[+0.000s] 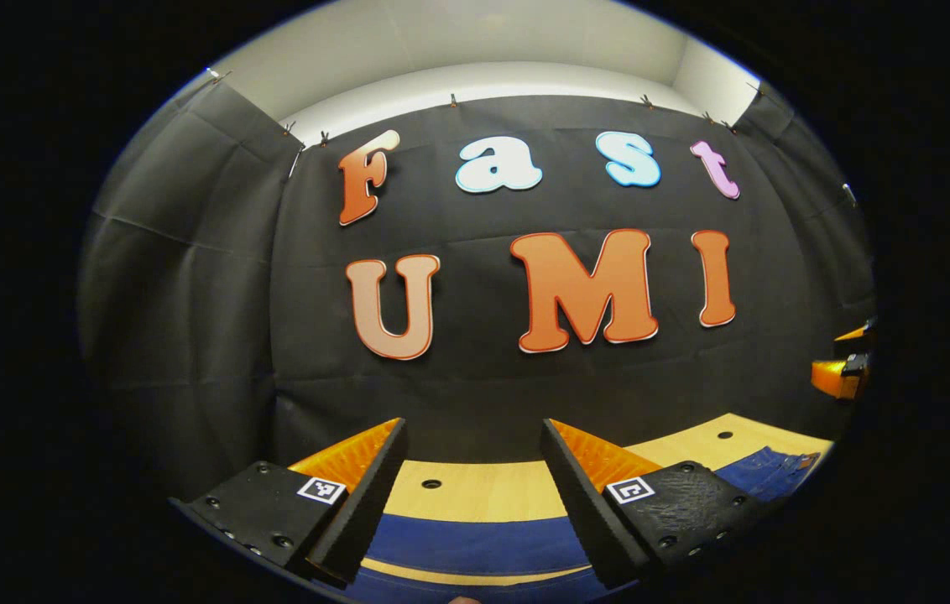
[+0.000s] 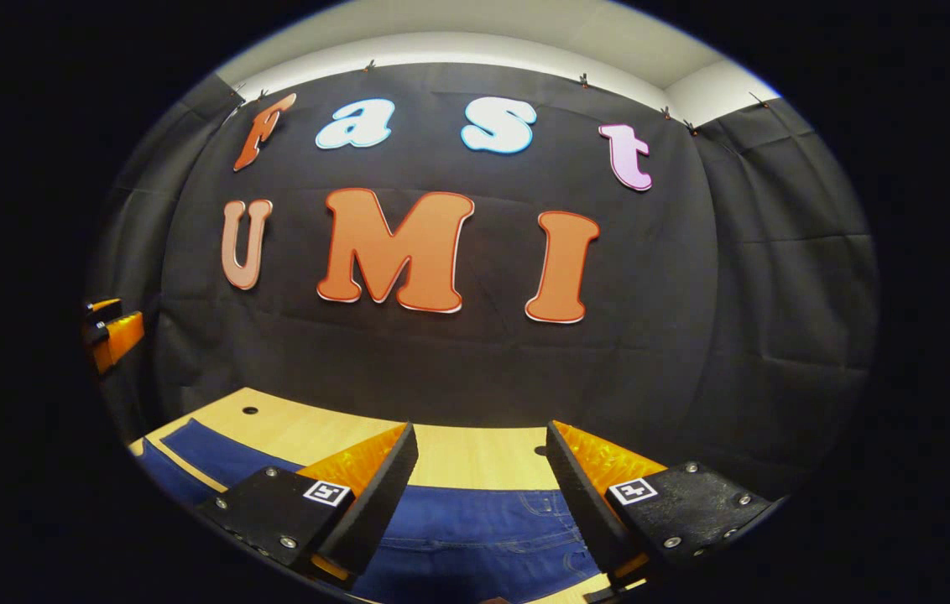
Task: Grasp the waist and the cuffs of the jeans and fold them to make the two legs overlap; first hold the waist and fold one-third of the jeans toward the cuffs, then hold the cuffs and fold the remaining one-third in the same direction to finish folding.
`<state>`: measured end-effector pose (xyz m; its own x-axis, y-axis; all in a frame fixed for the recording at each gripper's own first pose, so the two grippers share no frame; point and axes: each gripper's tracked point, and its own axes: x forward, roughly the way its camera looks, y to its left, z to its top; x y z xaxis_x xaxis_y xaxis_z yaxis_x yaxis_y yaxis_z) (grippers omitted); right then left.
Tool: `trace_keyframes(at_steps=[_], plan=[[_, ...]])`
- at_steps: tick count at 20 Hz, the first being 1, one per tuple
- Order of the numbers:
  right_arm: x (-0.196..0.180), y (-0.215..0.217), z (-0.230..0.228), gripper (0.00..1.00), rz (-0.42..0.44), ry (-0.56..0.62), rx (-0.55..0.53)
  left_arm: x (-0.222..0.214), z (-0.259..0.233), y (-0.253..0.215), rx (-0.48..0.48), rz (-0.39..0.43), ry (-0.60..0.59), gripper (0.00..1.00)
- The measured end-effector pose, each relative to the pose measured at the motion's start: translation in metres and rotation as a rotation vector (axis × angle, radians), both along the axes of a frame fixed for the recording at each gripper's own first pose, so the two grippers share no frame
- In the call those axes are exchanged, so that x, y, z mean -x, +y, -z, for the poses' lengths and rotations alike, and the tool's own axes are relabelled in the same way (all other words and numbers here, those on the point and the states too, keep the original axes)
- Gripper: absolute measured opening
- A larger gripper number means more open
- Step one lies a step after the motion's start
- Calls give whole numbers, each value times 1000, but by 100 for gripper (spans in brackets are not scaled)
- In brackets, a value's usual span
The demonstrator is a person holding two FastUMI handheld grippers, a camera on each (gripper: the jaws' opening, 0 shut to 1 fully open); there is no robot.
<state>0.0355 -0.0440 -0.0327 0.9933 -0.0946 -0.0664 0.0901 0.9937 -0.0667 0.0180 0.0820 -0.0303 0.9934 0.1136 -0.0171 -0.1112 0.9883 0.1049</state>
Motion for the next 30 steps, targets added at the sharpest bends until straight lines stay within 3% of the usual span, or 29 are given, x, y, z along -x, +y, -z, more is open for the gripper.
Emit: trace_keyframes(at_steps=[6, 9, 12, 19, 23, 27, 30], plan=[[-9, -27, 50, 96, 51, 148, -58, 26, 66, 72, 55, -131, 198, 98], [-7, -37, 78, 96, 68, 222, -29, 44, 95, 107, 69, -193, 283, 98], [-2, -41, 103, 96, 68, 305, -62, 62, 129, 139, 140, -248, 378, 98], [8, -55, 156, 96, 91, 481, -147, 111, 221, 193, 451, -382, 654, 97], [14, -69, 182, 97, 112, 590, -244, 136, 269, 204, 730, -458, 766, 98], [22, -80, 209, 97, 146, 707, -432, 161, 312, 210, 1012, -542, 792, 98], [24, -83, 226, 98, 187, 775, -579, 172, 337, 207, 1171, -562, 833, 98]])
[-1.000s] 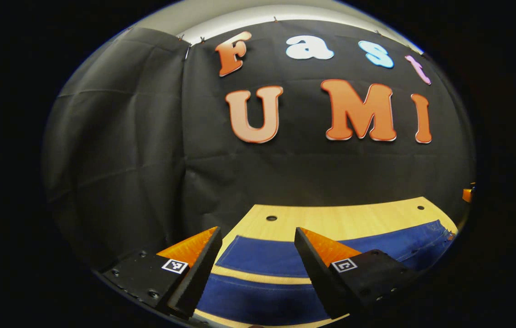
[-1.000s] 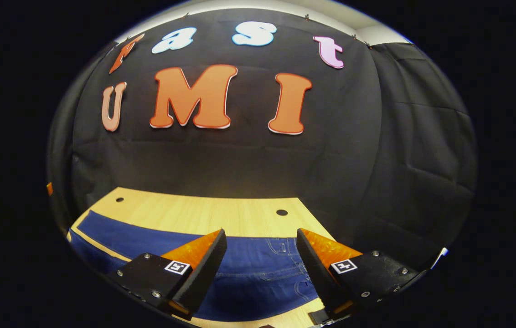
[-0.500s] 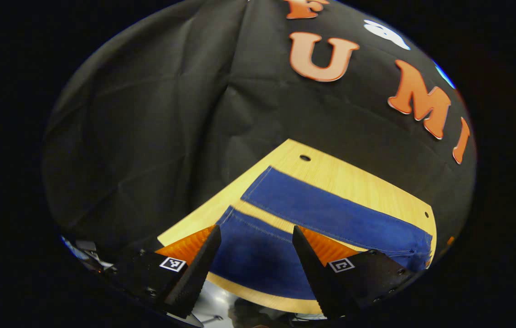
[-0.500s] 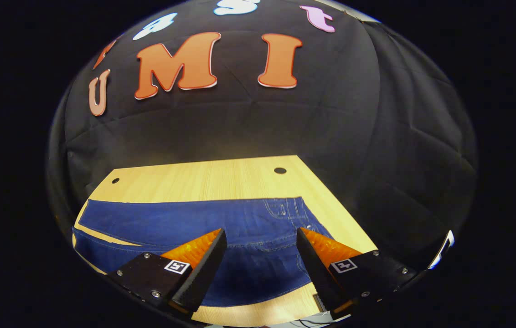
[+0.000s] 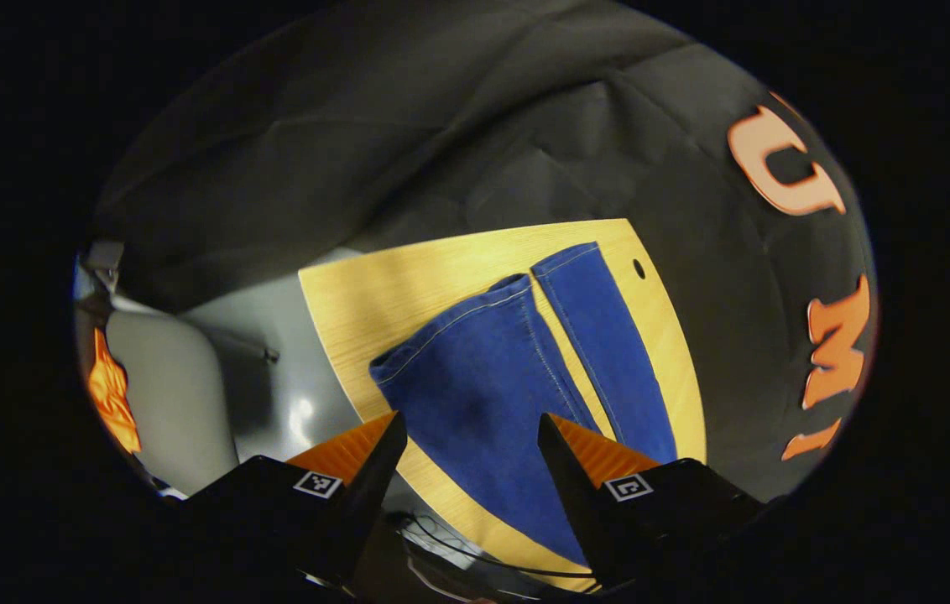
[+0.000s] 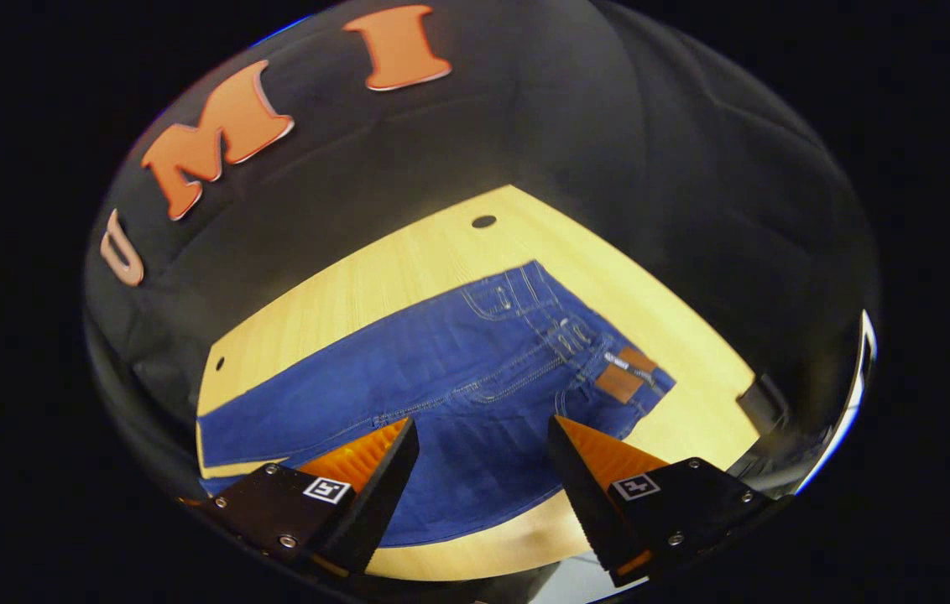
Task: Grasp the waist and the cuffs of the jeans and fold them to make the two legs overlap; first hold the waist and fold one-third of the jeans toward the cuffs, then hold the cuffs and fold the remaining one-third in the same direction to finish folding.
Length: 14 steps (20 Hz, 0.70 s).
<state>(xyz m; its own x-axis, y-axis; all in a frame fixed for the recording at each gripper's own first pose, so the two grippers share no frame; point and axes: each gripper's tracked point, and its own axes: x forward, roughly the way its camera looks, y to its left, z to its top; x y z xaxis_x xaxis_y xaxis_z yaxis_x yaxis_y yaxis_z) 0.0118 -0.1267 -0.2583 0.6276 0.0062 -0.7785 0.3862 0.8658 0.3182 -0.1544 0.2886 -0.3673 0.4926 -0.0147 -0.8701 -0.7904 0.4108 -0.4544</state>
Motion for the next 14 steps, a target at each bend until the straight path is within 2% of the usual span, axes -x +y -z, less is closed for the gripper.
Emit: trace_keyframes(at_steps=[2, 5, 6, 7, 11, 14], plan=[[3, -3, 6, 98, 36, 29, -41, -1, 2, 4, 24, -9, 16, 95], [9, -4, 16, 96, 82, 67, -75, -2, 17, 5, 93, -12, 32, 98], [12, -3, 16, 96, 95, 75, -93, -9, 17, 8, 108, -23, -2, 98], [13, -4, 16, 96, 116, 69, -103, -13, 15, 11, 129, -15, -12, 93], [16, -1, 15, 96, 182, 48, -159, -27, 17, 10, 169, 3, -84, 92], [14, -17, 17, 96, 233, 40, -214, -35, 19, 9, 176, -23, -109, 81]])
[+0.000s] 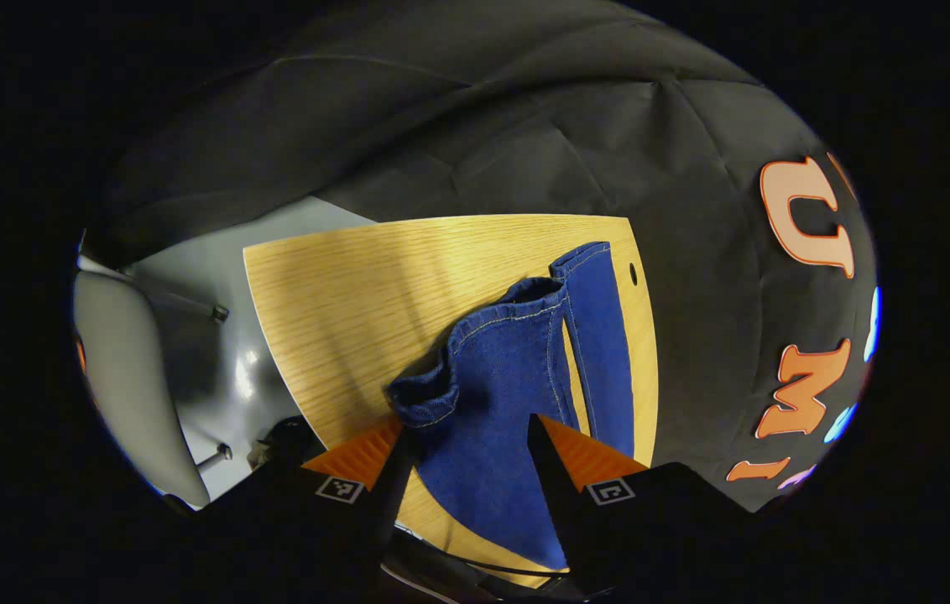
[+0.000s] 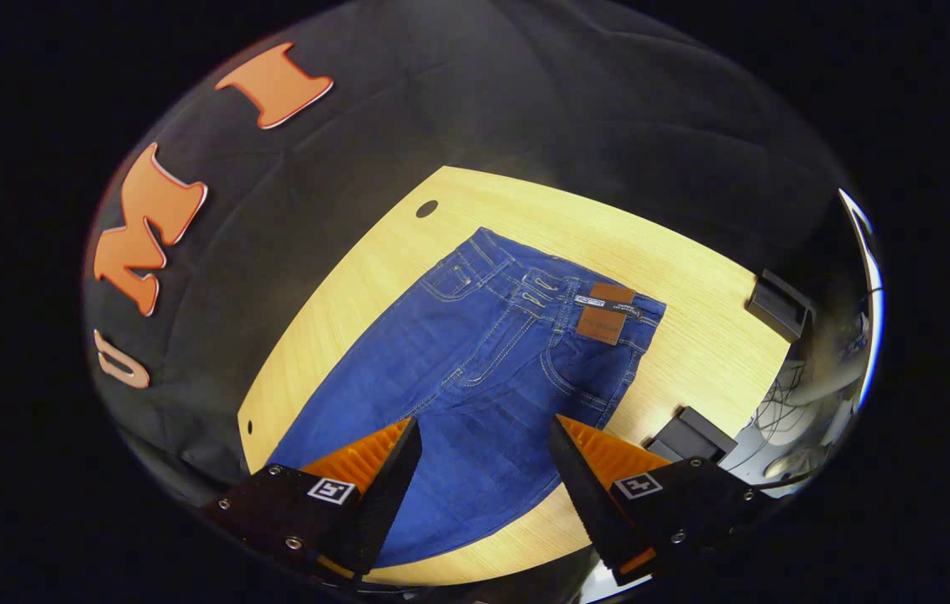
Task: Grasp the waist and the cuffs of the jeans and fold them to make the two legs overlap; first hold the waist and fold one-third of the jeans toward the cuffs, then hold the cuffs and fold the remaining one-third in the same direction to finish folding.
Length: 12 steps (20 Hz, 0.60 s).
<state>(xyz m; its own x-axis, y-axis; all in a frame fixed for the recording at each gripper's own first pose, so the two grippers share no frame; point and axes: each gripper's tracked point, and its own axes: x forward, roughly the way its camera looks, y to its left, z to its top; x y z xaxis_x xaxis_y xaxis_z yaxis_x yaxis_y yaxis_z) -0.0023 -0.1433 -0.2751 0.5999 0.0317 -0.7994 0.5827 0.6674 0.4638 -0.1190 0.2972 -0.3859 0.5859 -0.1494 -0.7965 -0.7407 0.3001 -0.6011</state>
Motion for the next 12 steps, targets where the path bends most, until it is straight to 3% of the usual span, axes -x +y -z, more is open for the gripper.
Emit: trace_keyframes(at_steps=[7, 11, 12], plan=[[13, -81, 59, 96, 127, 113, -72, -5, 2, 4, -36, -75, 44, 79], [13, -92, 93, 96, 171, 154, -165, -7, 9, 4, -73, -72, 62, 84], [11, -87, 100, 95, 176, 153, -200, -6, 6, 3, -74, -75, 58, 71]])
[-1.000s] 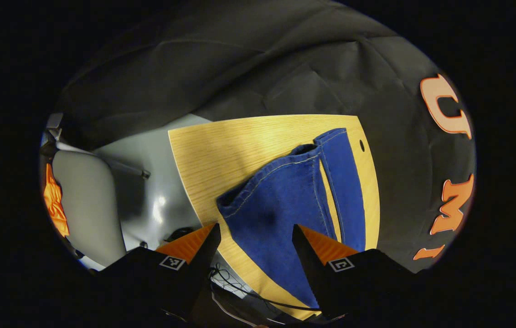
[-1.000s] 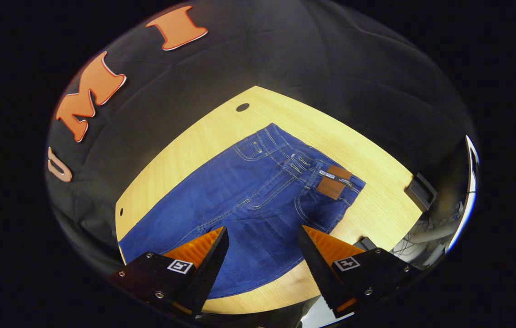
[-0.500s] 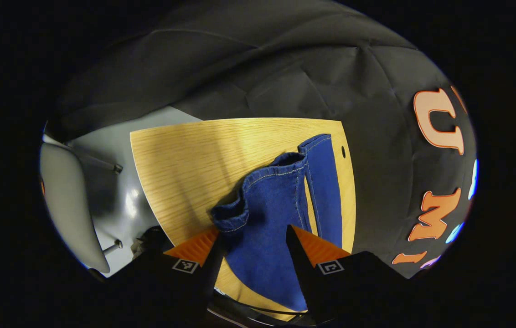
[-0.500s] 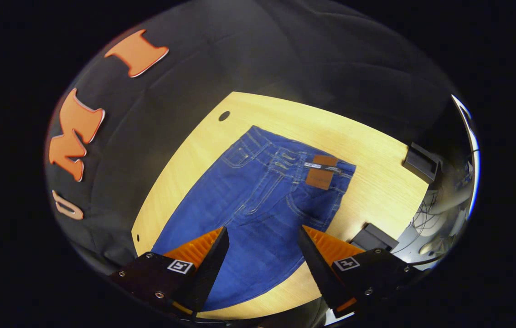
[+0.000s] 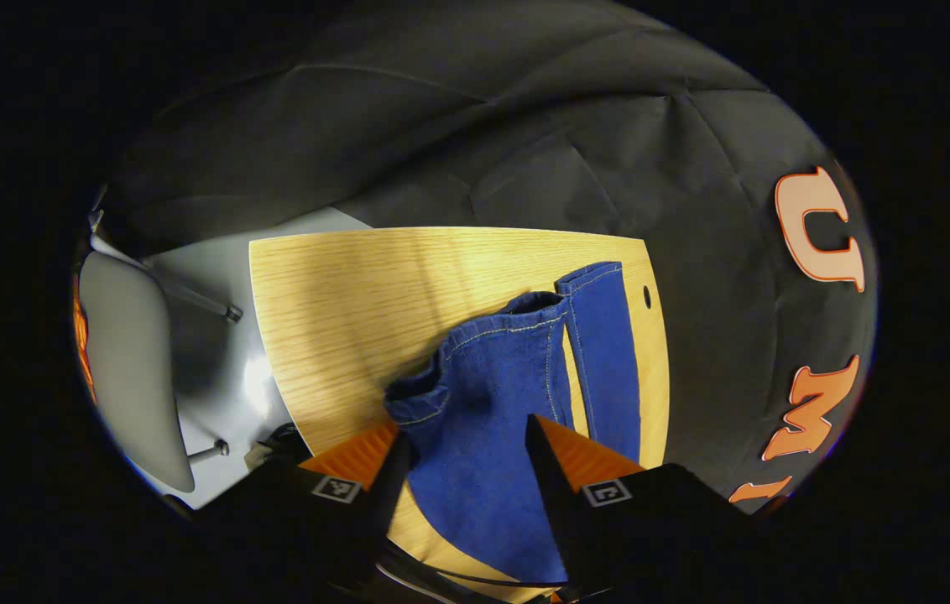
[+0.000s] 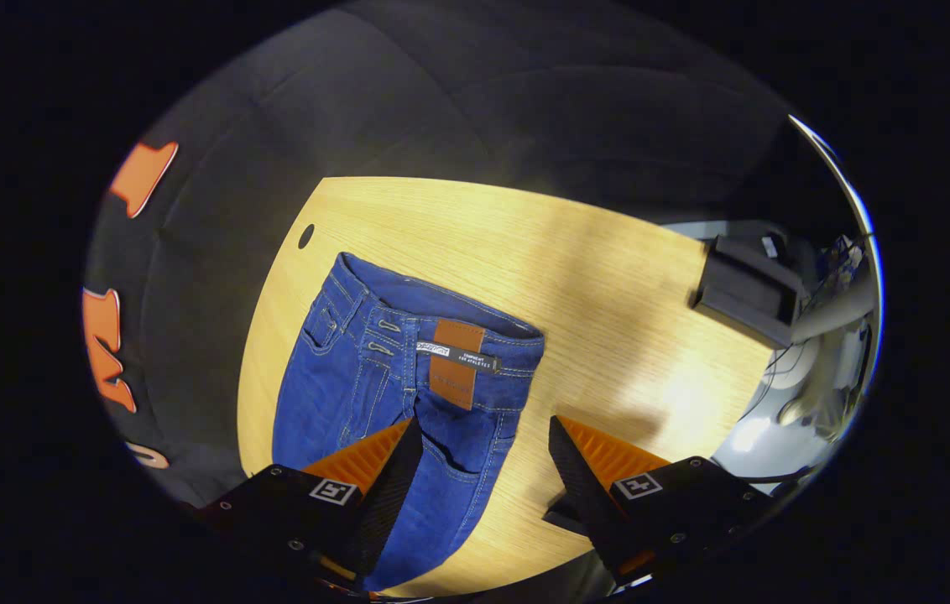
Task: Grasp the waist and the cuffs of the jeans and fold them to make the two legs overlap; first hold the waist and fold one-third of the jeans toward the cuffs, then hold the cuffs and fold the remaining one-third in the same direction to finish folding.
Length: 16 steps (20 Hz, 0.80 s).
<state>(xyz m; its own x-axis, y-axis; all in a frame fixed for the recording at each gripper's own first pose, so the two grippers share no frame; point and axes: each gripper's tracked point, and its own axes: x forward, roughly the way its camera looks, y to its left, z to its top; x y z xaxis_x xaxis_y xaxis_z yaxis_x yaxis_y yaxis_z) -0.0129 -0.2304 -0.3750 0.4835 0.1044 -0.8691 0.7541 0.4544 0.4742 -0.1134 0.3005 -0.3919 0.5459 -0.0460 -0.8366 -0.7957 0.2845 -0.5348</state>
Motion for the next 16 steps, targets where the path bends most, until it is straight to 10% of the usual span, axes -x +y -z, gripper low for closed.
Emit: trace_keyframes(at_steps=[3, 6, 8, 11, 16], plan=[[-13, 4, 6, 84, 9, -46, -63, -5, 4, 3, 6, -21, -15, 39], [-17, 11, 10, 80, -7, -83, -127, 2, 18, 9, -60, 3, 40, 40], [-16, 21, 17, 61, 14, -90, -194, -2, 8, 9, -34, 7, 25, 5], [-22, 23, 19, 21, 152, -112, -274, -12, 12, 1, -29, 14, 11, 5], [-28, 31, 2, 20, 6, -136, -184, -9, 3, 1, -27, 11, 22, 5]])
